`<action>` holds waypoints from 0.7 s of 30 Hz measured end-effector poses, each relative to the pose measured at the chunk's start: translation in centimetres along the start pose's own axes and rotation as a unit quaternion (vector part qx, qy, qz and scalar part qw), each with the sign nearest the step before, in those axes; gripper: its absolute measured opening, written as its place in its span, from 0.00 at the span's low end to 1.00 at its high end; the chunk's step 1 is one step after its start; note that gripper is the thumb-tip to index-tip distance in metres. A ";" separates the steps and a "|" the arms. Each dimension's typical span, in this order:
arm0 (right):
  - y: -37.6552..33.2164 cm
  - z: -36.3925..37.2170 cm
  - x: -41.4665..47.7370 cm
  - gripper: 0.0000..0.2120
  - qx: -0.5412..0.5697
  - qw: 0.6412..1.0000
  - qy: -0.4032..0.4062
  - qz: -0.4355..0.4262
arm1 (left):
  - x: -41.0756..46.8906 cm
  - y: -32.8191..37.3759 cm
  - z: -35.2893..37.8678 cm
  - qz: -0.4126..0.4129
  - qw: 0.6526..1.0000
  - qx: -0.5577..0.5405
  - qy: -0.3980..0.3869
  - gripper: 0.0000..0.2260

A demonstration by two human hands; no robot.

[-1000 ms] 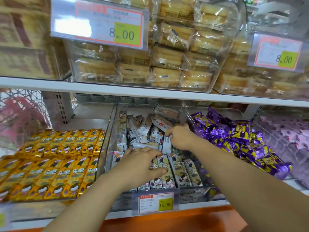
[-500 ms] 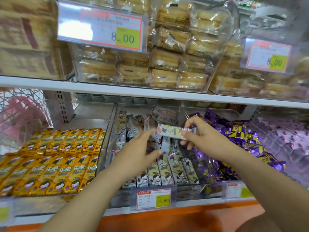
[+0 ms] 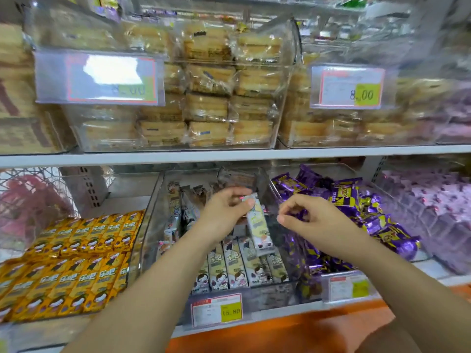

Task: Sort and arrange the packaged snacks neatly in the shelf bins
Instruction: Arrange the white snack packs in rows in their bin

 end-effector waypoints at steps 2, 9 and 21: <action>0.5 0.3 -0.1 0.03 -0.007 1.000 -0.004 -0.004 | 0.7 0.1 1.6 0.015 0.998 0.058 -0.016 0.04; 2.1 0.6 0.0 0.06 0.012 1.000 -0.001 -0.009 | 0.8 -1.9 3.3 -0.027 0.933 0.305 -0.189 0.05; 3.7 0.5 0.9 0.05 0.100 0.995 0.000 -0.017 | 4.4 -0.9 2.4 -0.035 0.905 0.413 -0.094 0.13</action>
Point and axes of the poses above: each hand's wrist, its own x-axis towards the middle knuckle, its own z-axis out of the palm, y = z × x, the point moved 2 cm from there along x, towards the middle knuckle, and after that the axes turned 4 degrees about z, right-handed, at the moved point
